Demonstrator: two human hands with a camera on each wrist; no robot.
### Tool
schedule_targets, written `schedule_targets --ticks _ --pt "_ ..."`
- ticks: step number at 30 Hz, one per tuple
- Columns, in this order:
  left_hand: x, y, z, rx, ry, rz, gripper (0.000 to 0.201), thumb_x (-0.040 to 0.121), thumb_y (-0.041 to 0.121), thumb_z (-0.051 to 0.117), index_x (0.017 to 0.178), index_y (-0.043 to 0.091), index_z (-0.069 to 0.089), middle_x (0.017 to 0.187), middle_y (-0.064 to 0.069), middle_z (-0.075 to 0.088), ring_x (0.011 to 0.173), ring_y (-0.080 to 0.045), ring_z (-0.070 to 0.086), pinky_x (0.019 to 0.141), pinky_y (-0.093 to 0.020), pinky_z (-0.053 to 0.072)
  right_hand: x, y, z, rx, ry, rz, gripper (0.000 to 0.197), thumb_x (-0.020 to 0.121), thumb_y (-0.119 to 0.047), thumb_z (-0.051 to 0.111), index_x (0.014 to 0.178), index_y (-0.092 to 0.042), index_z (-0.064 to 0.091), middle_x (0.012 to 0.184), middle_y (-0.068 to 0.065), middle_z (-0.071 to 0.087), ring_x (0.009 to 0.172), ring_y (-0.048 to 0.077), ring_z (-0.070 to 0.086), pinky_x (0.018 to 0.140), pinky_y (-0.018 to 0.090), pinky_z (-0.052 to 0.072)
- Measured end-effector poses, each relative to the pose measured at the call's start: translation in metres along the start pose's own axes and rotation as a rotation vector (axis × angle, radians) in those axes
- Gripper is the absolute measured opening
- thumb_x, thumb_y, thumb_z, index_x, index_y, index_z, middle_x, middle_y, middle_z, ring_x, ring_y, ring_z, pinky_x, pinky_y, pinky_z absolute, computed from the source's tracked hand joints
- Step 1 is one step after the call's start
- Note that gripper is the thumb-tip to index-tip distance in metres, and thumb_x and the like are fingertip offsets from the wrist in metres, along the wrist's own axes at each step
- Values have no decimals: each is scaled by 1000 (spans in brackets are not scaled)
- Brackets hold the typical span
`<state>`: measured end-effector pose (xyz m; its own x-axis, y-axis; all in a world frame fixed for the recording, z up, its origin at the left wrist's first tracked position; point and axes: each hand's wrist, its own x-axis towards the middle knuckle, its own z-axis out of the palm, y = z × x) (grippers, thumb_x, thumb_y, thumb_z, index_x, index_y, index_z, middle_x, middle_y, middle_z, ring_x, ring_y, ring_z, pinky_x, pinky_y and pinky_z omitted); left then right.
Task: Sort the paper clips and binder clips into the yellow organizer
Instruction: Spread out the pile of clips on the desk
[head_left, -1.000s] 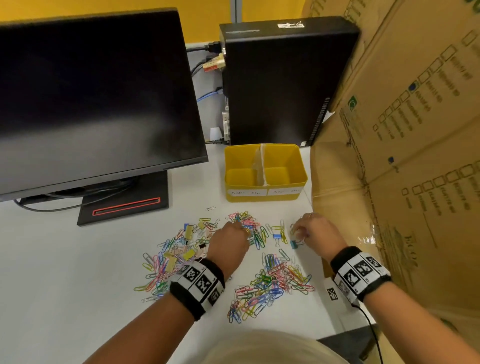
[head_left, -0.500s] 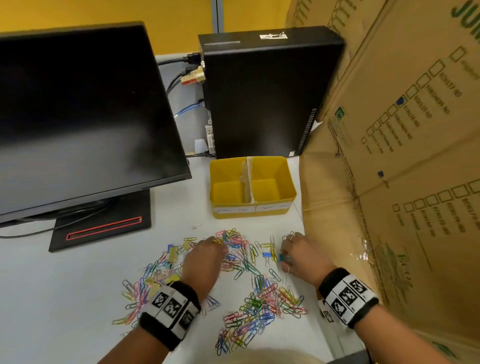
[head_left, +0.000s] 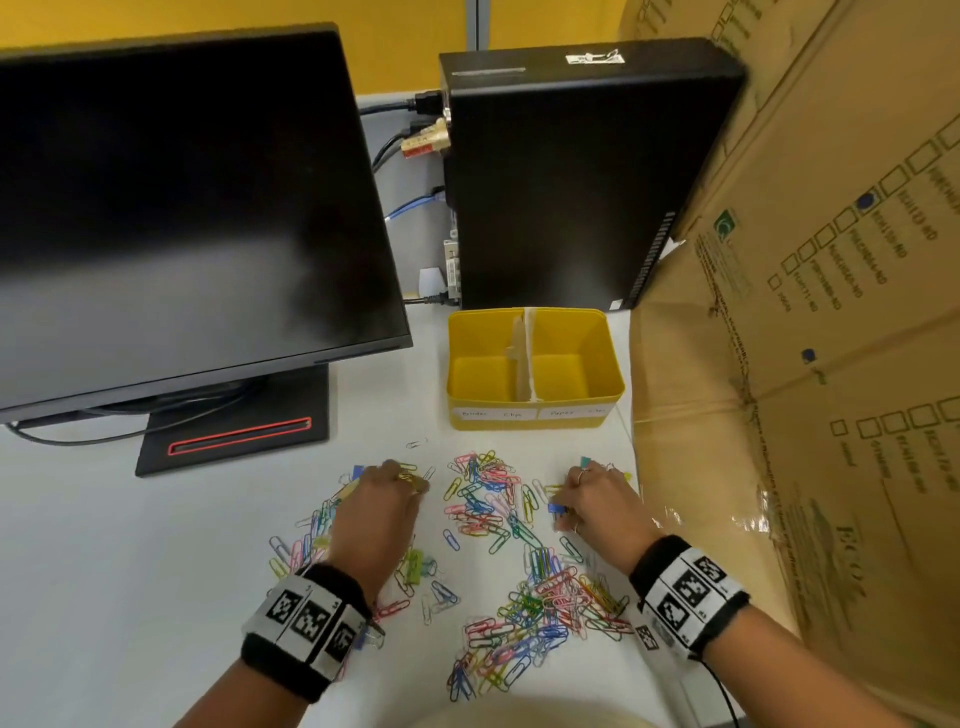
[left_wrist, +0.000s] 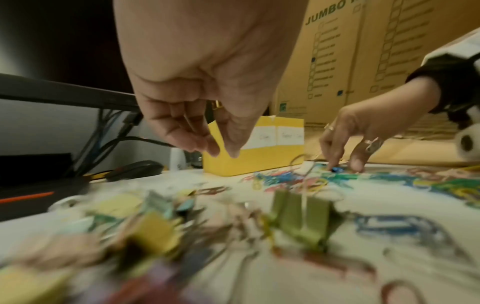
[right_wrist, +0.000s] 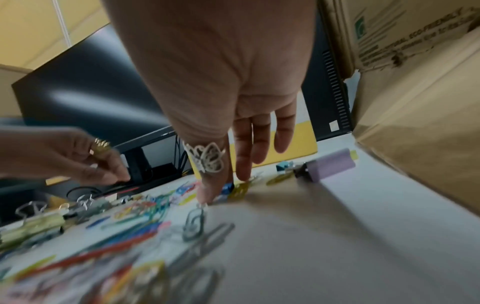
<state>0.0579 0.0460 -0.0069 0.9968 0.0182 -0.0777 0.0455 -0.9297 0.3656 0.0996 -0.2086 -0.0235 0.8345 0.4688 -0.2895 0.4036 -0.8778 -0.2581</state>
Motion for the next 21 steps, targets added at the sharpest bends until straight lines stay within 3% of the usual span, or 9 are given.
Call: schedule_targets --ticks 2,4,7,8,10,12,15,18,21 --pt "-1 17 6 15 -66 61 23 92 23 51 104 16 69 106 -3 62 94 -18 60 74 -32 56 -1 -1 3 81 26 23 17 82 -16 61 96 -17 70 101 5 65 103 23 51 83 32 39" --pt "-1 26 17 28 -152 40 31 93 28 49 117 12 61 122 -3 53 108 -17 54 84 -31 54 -2 -2 5 164 45 39 17 78 -11 65 94 -13 69 99 5 64 99 22 50 82 32 42" --pt "0 30 29 157 -298 107 41 96 26 41 134 10 43 152 -8 25 140 -22 23 108 -34 39 -4 -3 3 238 81 37 11 76 -7 66 84 -14 64 85 -1 59 86 16 49 73 28 39" --pt "2 32 32 263 -334 182 37 96 21 40 131 8 47 154 -12 20 144 -26 11 115 -39 29 -4 -1 2 250 85 47 10 77 -8 66 82 -15 62 84 -1 59 83 16 50 72 27 39" --pt "9 37 32 431 -344 301 31 94 11 41 120 0 54 152 -21 21 145 -33 2 119 -47 14 1 10 -2 264 116 110 10 78 -6 62 82 -16 60 86 4 63 83 20 56 72 30 45" --pt "22 42 29 529 -324 364 31 94 8 41 119 -7 53 150 -25 23 145 -35 3 119 -49 11 7 27 -5 307 147 210 17 77 0 60 85 -15 60 91 9 64 86 24 59 68 30 47" --pt "40 46 29 667 -389 488 34 94 11 42 125 -2 50 151 -27 20 144 -39 4 118 -51 10 9 41 -15 315 147 298 31 76 7 57 101 -11 61 106 12 60 95 26 57 63 28 50" --pt "42 48 40 732 -465 542 38 97 13 33 132 2 43 154 -22 14 144 -39 1 119 -52 7 1 31 -20 199 167 152 50 76 17 49 119 -7 55 119 13 57 110 27 49 87 32 48" --pt "30 49 53 612 -461 504 39 99 11 26 133 1 42 156 -17 14 145 -34 -1 120 -49 3 -8 13 -10 184 54 -21 67 73 24 35 130 -9 46 137 13 49 128 26 40 109 29 30"
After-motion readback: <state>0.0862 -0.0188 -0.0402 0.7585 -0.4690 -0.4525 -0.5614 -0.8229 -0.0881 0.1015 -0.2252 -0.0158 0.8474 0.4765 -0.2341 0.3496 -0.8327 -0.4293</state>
